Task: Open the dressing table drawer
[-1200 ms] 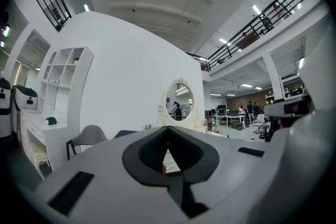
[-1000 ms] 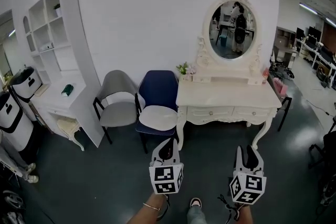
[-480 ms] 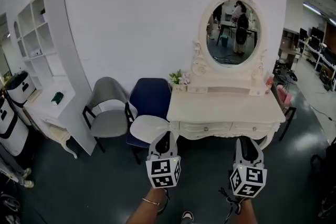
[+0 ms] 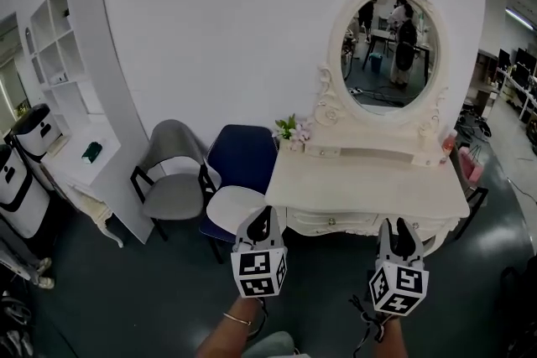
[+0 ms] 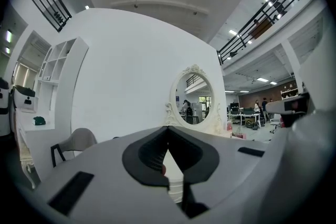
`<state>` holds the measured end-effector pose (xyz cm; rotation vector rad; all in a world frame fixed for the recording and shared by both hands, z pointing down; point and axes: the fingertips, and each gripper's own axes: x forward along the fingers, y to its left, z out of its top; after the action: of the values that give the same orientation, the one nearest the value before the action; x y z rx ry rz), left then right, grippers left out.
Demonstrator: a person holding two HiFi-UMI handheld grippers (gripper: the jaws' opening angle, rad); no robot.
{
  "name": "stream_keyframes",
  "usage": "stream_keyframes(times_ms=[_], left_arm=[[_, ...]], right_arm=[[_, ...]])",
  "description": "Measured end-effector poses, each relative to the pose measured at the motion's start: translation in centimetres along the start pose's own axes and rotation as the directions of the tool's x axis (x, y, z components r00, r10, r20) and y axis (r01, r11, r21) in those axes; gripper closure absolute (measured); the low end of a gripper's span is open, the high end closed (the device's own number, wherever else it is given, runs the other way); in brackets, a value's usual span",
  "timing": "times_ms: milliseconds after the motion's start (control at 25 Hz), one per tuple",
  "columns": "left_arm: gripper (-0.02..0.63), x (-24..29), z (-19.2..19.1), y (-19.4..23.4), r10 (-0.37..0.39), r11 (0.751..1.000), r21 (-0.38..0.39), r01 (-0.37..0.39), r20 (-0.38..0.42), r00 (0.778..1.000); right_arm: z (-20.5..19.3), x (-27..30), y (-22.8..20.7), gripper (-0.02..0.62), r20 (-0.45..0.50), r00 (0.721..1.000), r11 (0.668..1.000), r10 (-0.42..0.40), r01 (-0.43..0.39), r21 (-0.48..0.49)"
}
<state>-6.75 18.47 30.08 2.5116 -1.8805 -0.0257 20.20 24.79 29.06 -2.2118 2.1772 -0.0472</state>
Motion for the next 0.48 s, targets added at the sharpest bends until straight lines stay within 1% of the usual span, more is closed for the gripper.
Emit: stream_keyframes(times_ms=[240,480], left_arm=[[0.6,4.6,-0.9,0.6,-0.001,1.0,-0.003,0.001,-0.016,1.0],[0.6,11.9,-1.8,2.2,-0.019,0.999,-0.027,0.019,-0.013,1.0]], right_arm=[[-1.3,4.6,-0.6,0.465,-0.024,1.0,1.0,0.004,-0.004,0.008],[-1.7,11.3,-1.0,0.465,-0.027,0.999,1.0,-0.018,0.018,-0.007]])
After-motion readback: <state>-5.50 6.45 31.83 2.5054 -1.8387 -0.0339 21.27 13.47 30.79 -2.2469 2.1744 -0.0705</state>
